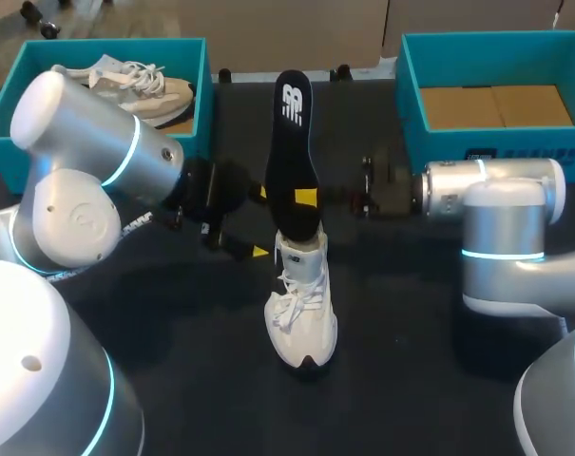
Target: Take the shoe out of the shoebox, open the shoe tongue, remove and reinsert the insole, then place the shoe into the shoebox
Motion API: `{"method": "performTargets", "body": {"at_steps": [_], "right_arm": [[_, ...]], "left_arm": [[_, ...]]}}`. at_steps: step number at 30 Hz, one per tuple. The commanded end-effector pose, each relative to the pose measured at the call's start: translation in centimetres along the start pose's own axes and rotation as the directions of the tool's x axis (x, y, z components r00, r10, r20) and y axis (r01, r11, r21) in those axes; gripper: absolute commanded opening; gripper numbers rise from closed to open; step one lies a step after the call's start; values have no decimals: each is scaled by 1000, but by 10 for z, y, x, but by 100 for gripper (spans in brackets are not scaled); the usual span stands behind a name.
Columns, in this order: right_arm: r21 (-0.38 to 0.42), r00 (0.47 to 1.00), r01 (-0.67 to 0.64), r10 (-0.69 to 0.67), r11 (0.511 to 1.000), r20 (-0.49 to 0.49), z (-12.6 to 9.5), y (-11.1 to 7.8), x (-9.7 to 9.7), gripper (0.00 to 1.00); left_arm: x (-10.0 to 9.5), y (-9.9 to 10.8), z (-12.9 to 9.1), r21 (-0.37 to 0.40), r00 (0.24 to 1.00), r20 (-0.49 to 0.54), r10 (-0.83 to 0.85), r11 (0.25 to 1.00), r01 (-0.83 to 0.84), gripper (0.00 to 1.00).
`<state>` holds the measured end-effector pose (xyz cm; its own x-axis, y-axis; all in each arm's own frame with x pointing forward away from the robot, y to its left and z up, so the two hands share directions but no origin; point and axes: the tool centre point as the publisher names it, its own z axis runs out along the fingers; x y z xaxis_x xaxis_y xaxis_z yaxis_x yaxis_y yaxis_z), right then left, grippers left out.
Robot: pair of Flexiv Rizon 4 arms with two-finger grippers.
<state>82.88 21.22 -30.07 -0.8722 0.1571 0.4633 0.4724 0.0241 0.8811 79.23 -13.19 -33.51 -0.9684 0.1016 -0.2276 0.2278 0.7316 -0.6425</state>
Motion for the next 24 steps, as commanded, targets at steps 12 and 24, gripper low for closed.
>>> {"method": "performTargets", "body": {"at_steps": [12,24], "right_arm": [[1,997,12,-12,1000,70,-7,-8,6,0],[13,998,0,-1,1000,59,-13,-21,1,0]], "left_arm": [[0,-1,0,-6,1000,0,-1,1000,1,100],[0,-1,0,-6,1000,0,-1,1000,1,100]]}}
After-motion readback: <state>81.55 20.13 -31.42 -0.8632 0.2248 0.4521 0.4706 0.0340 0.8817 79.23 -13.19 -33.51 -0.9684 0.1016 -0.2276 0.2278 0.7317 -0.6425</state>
